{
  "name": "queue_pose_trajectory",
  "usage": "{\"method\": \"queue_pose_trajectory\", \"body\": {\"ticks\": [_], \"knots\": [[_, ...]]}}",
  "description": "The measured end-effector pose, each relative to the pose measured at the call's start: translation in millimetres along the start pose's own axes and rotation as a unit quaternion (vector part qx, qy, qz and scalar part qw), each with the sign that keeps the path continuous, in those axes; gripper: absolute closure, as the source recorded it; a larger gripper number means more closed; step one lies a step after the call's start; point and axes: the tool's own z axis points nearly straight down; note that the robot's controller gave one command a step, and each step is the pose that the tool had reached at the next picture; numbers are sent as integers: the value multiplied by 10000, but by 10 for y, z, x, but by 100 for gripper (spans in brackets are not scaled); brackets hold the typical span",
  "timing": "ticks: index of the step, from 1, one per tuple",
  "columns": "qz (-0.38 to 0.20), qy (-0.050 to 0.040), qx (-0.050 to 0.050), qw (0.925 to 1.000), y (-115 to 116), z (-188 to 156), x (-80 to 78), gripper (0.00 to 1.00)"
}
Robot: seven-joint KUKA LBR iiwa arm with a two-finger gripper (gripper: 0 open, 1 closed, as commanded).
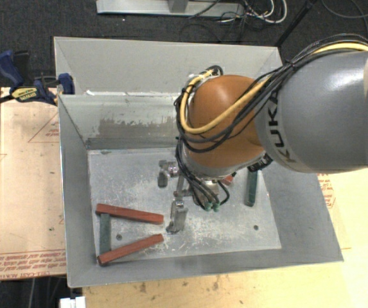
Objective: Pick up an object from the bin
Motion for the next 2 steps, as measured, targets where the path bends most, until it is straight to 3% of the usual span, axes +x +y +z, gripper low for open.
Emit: {"method": "queue_pose_trajectory", "body": {"ticks": [1, 2], "knots": [[445, 60, 15, 9990, -76, 321, -106, 0], [-1115, 25, -1, 9938, -245, 1158, -86, 100]]}}
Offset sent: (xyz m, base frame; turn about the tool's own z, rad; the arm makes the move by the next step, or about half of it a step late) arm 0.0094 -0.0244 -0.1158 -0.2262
